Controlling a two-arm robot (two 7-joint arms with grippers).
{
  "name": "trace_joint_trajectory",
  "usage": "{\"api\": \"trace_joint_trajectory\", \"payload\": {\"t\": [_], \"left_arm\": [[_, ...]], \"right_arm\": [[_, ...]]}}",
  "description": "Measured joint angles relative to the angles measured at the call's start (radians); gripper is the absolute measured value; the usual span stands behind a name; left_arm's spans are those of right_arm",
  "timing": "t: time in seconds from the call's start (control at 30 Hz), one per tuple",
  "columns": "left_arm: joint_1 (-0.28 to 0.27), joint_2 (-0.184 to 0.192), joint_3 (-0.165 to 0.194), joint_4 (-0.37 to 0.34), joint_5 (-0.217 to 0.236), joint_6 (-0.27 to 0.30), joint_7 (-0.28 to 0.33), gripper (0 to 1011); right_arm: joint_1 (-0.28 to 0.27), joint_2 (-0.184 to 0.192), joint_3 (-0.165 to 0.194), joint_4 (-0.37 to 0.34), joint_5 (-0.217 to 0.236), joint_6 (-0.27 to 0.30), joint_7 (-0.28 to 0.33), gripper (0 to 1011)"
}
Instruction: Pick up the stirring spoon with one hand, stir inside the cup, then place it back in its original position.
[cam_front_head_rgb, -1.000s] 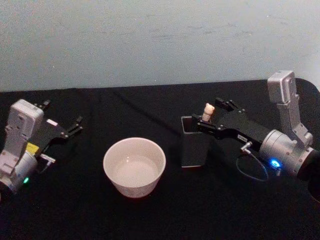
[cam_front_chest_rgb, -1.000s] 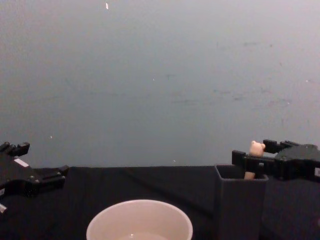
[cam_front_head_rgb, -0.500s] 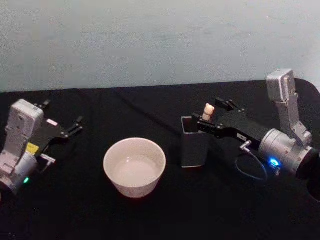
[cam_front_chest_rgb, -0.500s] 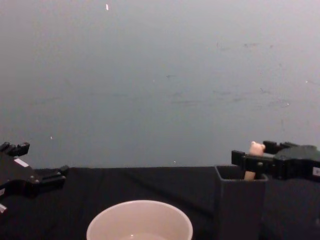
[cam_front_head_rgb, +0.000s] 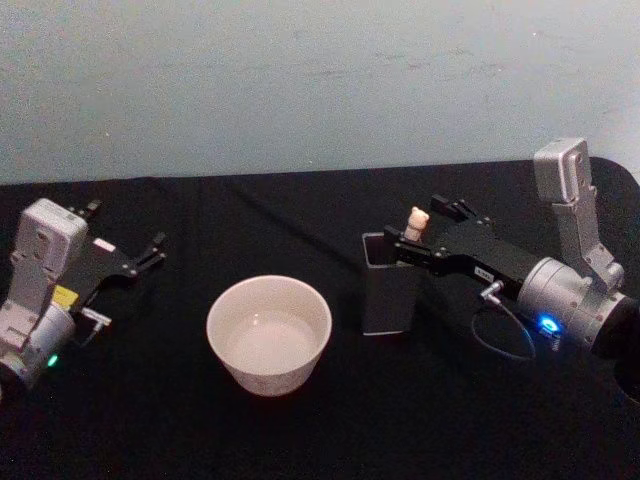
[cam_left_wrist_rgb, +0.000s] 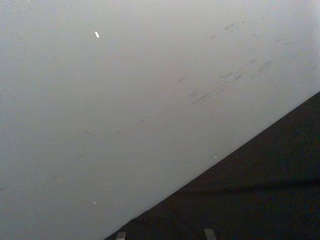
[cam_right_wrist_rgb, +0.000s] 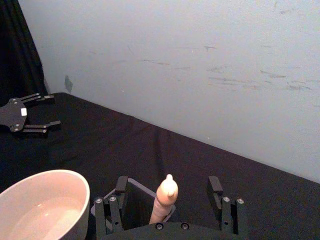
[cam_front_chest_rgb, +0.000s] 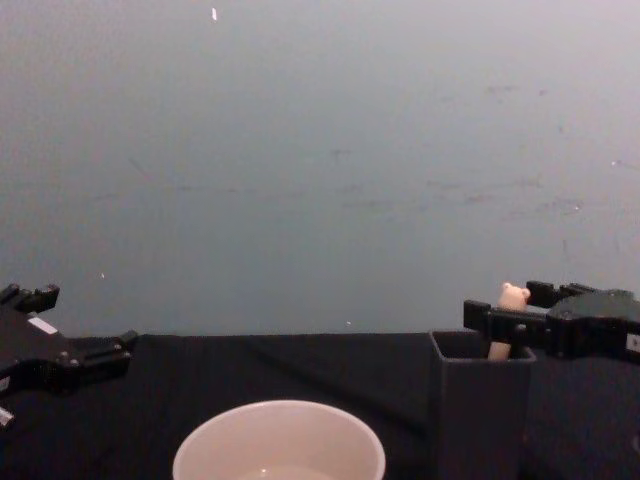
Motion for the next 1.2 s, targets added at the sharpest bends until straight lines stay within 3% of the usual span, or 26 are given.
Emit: {"api": "trace_joint_trajectory", "payload": {"t": [0.33, 0.47, 1.2], "left_arm": [[0.000, 0.000, 0.000, 0.000, 0.000, 0.000, 0.000, 1001], [0.000, 0.000, 0.000, 0.000, 0.000, 0.000, 0.000, 1001], [0.000, 0.000, 0.000, 0.000, 0.000, 0.000, 0.000, 1001]], "right_arm": [[-0.001, 0.001, 0.000, -0.001, 0.001, -0.001, 0.000, 997], [-0.001, 0.001, 0.000, -0.001, 0.001, -0.001, 0.000, 914], [-0.002, 0.001, 0.000, -0.001, 0.001, -0.002, 0.000, 249]]}}
